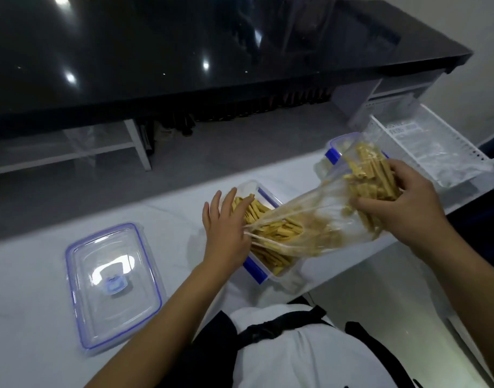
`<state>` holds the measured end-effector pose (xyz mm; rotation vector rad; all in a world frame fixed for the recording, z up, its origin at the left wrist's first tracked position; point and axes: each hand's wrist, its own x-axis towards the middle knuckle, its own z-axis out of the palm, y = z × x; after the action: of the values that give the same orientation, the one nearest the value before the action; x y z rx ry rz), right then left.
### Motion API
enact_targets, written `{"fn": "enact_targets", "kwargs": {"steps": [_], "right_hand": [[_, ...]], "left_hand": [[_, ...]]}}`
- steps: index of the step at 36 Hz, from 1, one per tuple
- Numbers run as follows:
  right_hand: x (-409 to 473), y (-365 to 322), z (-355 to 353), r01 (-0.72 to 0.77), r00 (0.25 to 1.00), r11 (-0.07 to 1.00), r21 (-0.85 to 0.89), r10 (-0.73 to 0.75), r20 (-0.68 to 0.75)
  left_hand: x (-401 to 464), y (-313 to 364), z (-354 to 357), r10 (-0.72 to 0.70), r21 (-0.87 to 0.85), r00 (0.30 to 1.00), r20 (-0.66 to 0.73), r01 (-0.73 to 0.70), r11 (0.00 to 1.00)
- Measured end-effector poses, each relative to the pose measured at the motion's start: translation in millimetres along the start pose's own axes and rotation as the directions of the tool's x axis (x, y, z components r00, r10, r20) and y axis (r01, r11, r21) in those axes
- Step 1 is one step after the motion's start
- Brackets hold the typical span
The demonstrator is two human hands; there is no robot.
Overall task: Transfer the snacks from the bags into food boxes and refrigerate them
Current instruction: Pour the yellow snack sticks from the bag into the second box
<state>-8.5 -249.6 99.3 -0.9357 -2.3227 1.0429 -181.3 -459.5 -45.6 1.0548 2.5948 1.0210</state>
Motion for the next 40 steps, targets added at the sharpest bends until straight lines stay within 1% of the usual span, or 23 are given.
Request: {"fn": "enact_targets", "kwargs": {"steps": [2,5,7,8,11,13,15,18,20,25,27,30,32,34,36,38,40], "right_hand": [[2,-9,-5,0.030,0.999,0.999,0.012,-0.030,-0.016],[4,-24,-13,0.094,0.992,0.995,0.023,-0.091,-0.088],[5,-28,-14,0.099,0.989,0.995,-0.006,-0.099,-0.109],[5,-27,-12,0.084,0.992,0.996,-0.030,-0.087,-0.095],[1,-18,-5,0.001,1.000,0.997,-0.083,-0.003,-0.015],[-4,-10,-3,-0.037,0.999,0.993,-0.113,0.040,0.016],[-8,-5,-5,-0.058,0.998,0.989,-0.135,0.062,0.031],[-9,-3,-7,-0.067,0.996,0.989,-0.132,0.073,0.044],[-7,-5,-8,-0.045,0.998,0.992,-0.117,0.050,0.035],[0,-19,-10,0.054,0.995,0.996,-0.070,-0.060,-0.081],[1,-19,-5,0.045,0.996,0.996,-0.075,-0.050,-0.070],[-2,-11,5,0.007,1.000,0.996,-0.093,-0.004,0.027],[-3,-7,5,0.006,1.000,0.997,-0.074,-0.004,0.028],[-1,-7,3,0.051,0.999,0.998,-0.046,-0.051,-0.017],[1,-8,3,0.100,0.993,0.994,-0.036,-0.102,-0.051],[2,-8,8,0.114,0.993,0.992,-0.054,-0.115,-0.022],[3,-7,11,0.086,0.995,0.994,-0.066,-0.082,0.052]], "left_hand": [[3,4,-5,0.007,-0.011,1.000,-0.025,-0.008,1.000],[9,8,-13,0.016,-0.061,0.991,-0.130,-0.024,0.998],[13,8,-15,-0.001,-0.056,0.987,-0.161,-0.008,0.998],[14,7,-14,-0.017,-0.043,0.989,-0.144,0.011,0.999],[11,3,-6,-0.051,0.017,0.999,-0.015,0.051,0.999],[4,0,2,-0.039,0.032,0.998,0.039,0.038,0.999],[0,-1,8,-0.017,0.050,0.998,0.057,0.014,0.999],[1,-1,7,-0.001,0.060,0.999,0.040,-0.001,0.998],[4,2,3,0.019,0.055,1.000,-0.001,-0.019,0.998],[8,9,-8,0.031,-0.006,0.988,-0.152,-0.033,0.999],[10,7,-9,-0.002,0.016,0.992,-0.122,0.004,1.000],[6,2,-5,-0.077,0.066,0.997,-0.031,0.079,0.995],[2,-1,-3,-0.059,0.053,0.997,-0.041,0.061,0.997],[1,1,-3,-0.012,0.027,0.996,-0.088,0.015,1.000],[3,2,-5,-0.013,0.010,0.994,-0.110,0.014,1.000],[5,1,-8,-0.052,0.010,0.994,-0.092,0.053,0.999],[6,-1,-8,-0.091,-0.007,0.994,-0.062,0.091,0.996]]}}
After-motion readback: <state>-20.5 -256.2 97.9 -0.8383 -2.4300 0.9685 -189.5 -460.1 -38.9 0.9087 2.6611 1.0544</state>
